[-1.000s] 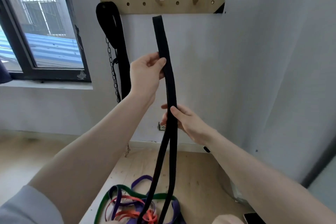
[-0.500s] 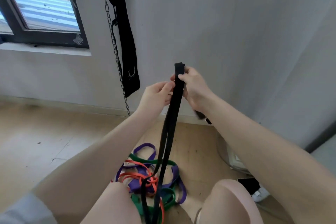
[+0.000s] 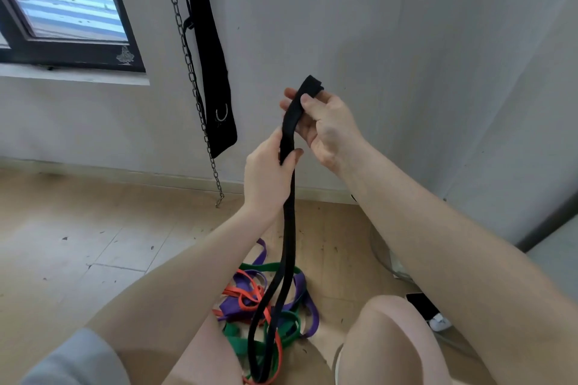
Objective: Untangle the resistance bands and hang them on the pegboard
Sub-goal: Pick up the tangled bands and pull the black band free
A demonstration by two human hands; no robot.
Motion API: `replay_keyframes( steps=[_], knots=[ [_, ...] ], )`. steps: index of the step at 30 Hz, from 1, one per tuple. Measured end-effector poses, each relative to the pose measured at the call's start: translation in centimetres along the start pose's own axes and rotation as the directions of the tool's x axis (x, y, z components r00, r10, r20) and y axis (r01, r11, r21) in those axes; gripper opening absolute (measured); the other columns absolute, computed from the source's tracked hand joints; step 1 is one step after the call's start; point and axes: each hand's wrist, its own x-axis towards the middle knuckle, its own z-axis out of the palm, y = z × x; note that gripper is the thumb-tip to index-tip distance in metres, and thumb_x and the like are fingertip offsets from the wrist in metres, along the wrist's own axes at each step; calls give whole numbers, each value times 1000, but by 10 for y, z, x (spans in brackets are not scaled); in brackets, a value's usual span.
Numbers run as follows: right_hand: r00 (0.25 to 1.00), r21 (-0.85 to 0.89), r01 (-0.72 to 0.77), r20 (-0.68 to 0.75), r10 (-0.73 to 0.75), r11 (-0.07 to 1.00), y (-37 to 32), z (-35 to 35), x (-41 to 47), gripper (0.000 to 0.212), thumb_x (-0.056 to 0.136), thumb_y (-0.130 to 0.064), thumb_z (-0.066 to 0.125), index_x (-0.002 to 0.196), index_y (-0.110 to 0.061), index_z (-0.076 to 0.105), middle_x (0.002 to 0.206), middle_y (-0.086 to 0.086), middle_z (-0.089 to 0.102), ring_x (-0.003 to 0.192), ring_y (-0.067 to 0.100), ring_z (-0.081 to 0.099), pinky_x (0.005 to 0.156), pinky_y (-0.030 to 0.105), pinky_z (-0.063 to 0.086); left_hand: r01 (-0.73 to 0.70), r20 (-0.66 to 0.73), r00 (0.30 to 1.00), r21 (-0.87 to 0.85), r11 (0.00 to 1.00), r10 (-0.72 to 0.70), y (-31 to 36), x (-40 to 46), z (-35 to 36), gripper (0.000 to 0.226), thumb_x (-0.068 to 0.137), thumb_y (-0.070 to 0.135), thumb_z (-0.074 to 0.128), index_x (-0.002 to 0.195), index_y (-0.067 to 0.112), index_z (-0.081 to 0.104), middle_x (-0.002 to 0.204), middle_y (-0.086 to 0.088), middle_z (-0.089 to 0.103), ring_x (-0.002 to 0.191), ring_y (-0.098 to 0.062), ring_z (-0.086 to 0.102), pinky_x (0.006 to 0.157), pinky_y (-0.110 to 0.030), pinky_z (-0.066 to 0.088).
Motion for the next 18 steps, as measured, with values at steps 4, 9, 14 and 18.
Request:
replay_keyframes(
  steps=[4, 9, 14, 18],
  knots=[
    [998, -235, -13, -56, 0, 972, -14, -15, 9, 21, 100, -18, 39, 110, -6, 53, 103, 7, 66, 96, 18, 61, 95, 35, 47, -11, 95, 995, -58, 998, 16, 16, 10, -12, 35, 86, 18, 64, 120, 24, 60, 87, 1, 69, 79, -14, 67, 80, -30, 55],
    [982, -502, -181, -42, 186, 846, 20, -40, -11, 54, 100, -45, 25, 123, -5, 54, 108, 7, 68, 105, 19, 62, 97, 34, 44, 155, 44, 987, -77, 985, -152, 29, 46, -17, 18, 82, 20, 67, 100, 17, 70, 84, 0, 69, 80, -16, 66, 78, -24, 53],
    [961, -741, -8, 179, 209, 671, 64, -62, -46, 35, 94, -27, 51, 128, -20, 43, 113, -1, 64, 109, 13, 58, 94, 28, 42, 254, 25, 967, -230, 940, -255, 46, 63, -9, 37, 80, 16, 71, 111, 22, 52, 78, -5, 66, 78, -24, 68, 72, -36, 56],
    [979, -712, -51, 103, 176, 701, 59, -75, -48, 22, 93, -14, 53, 114, -17, 46, 85, 0, 62, 75, 10, 62, 83, 31, 52, 271, -65, 952, -260, 927, -297, 41, 72, -20, 21, 82, 15, 68, 87, 25, 50, 82, -5, 66, 76, -22, 68, 67, -36, 58]
  ],
)
